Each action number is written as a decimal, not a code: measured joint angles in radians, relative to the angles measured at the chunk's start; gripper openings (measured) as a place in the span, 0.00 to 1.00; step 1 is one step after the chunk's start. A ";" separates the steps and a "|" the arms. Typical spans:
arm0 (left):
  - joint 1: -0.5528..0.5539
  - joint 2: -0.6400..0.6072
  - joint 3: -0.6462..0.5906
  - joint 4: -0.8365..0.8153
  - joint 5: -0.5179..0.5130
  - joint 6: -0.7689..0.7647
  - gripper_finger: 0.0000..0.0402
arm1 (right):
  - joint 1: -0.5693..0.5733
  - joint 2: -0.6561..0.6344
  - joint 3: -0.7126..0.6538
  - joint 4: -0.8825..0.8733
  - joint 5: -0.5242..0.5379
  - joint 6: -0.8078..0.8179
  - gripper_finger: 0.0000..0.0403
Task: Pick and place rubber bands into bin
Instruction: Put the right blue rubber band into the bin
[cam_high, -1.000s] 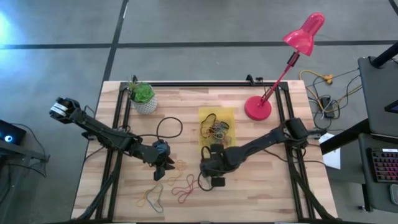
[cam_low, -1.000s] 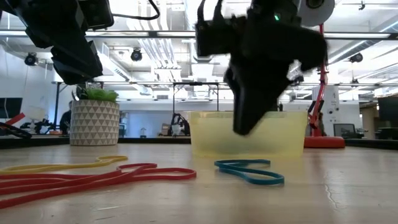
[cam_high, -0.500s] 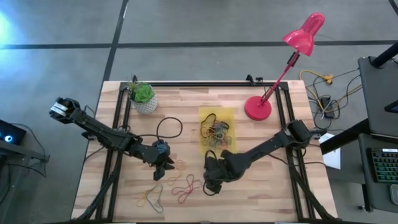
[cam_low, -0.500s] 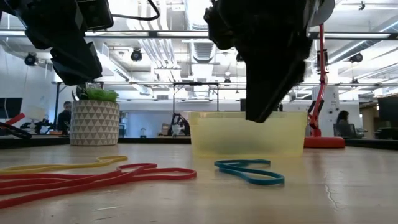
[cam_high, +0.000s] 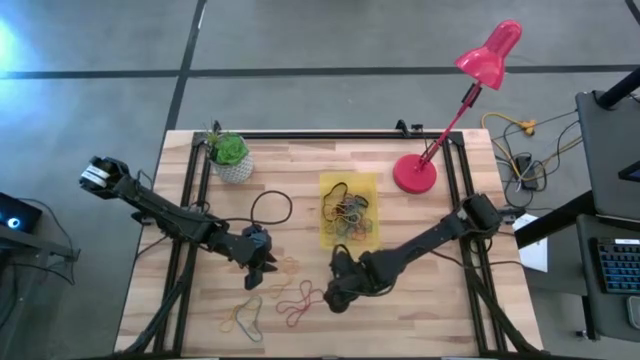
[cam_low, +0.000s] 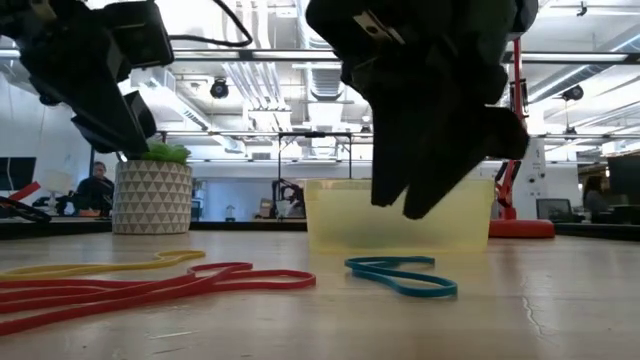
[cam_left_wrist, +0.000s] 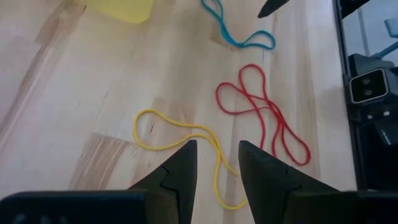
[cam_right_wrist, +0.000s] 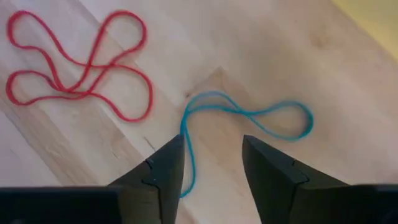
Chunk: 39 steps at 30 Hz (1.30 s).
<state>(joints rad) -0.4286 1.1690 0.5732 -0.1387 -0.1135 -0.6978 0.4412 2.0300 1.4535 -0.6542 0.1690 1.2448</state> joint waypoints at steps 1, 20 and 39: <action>0.000 0.000 -0.004 0.001 0.001 0.000 0.25 | 0.000 0.000 -0.004 -0.002 -0.002 0.009 0.39; -0.005 0.000 -0.009 0.005 0.011 0.004 0.25 | -0.042 0.060 -0.023 0.007 -0.020 0.144 0.50; -0.006 -0.001 -0.009 0.005 0.014 0.051 0.25 | -0.061 0.088 -0.018 0.007 -0.048 0.092 0.50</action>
<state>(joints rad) -0.4343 1.1683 0.5644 -0.1341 -0.0994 -0.6472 0.3797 2.1178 1.4354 -0.6473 0.1208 1.3369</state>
